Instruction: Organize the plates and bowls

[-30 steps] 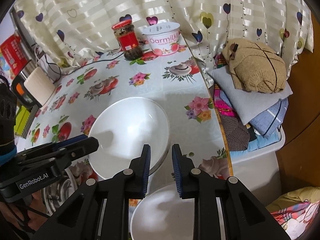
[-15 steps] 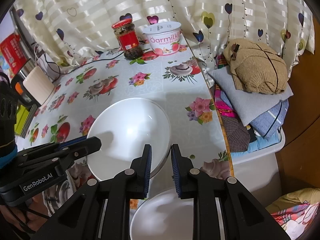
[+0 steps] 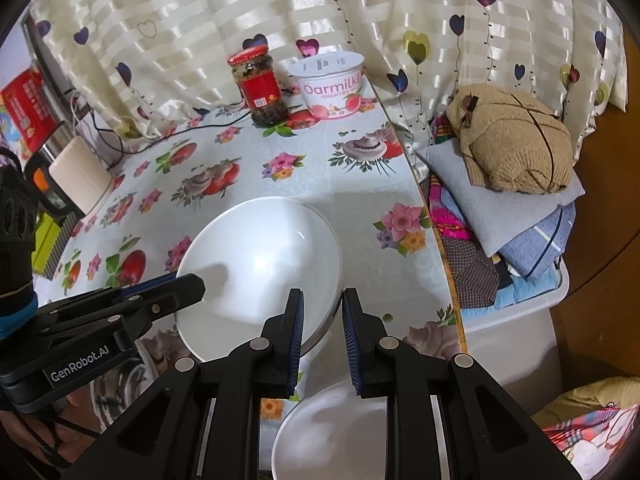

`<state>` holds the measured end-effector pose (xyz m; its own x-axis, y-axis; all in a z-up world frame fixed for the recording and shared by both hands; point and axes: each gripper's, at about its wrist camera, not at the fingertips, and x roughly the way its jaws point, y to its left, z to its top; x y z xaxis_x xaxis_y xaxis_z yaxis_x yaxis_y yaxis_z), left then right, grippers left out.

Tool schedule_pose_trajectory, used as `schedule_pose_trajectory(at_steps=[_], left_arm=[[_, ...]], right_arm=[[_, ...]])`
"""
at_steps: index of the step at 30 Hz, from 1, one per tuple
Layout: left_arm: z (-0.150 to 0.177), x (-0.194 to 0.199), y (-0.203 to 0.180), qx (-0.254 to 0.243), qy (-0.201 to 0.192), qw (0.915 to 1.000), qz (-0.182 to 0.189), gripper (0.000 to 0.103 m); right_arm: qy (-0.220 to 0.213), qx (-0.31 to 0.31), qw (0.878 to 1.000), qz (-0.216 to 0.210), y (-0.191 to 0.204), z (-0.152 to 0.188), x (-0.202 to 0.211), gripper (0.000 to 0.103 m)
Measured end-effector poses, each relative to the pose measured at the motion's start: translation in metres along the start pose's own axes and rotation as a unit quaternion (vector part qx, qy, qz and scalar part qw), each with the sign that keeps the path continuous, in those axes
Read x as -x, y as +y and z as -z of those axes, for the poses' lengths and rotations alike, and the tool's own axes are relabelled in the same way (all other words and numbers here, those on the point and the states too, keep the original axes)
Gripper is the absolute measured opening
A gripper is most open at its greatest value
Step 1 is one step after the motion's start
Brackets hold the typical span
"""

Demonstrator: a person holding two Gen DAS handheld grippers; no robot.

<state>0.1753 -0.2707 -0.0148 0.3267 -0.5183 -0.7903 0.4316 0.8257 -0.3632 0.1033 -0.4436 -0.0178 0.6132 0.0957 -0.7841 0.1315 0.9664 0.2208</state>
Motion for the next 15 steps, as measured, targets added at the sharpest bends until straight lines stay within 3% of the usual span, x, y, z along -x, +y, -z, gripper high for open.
schedule_pose_trajectory(at_steps=[15], left_arm=[[0.0022, 0.0088, 0.0035, 0.007, -0.004, 1.0000, -0.001, 0.017]], right_arm=[[0.000, 0.001, 1.000, -0.003, 0.0044, 0.0034, 0.0019, 0.019]])
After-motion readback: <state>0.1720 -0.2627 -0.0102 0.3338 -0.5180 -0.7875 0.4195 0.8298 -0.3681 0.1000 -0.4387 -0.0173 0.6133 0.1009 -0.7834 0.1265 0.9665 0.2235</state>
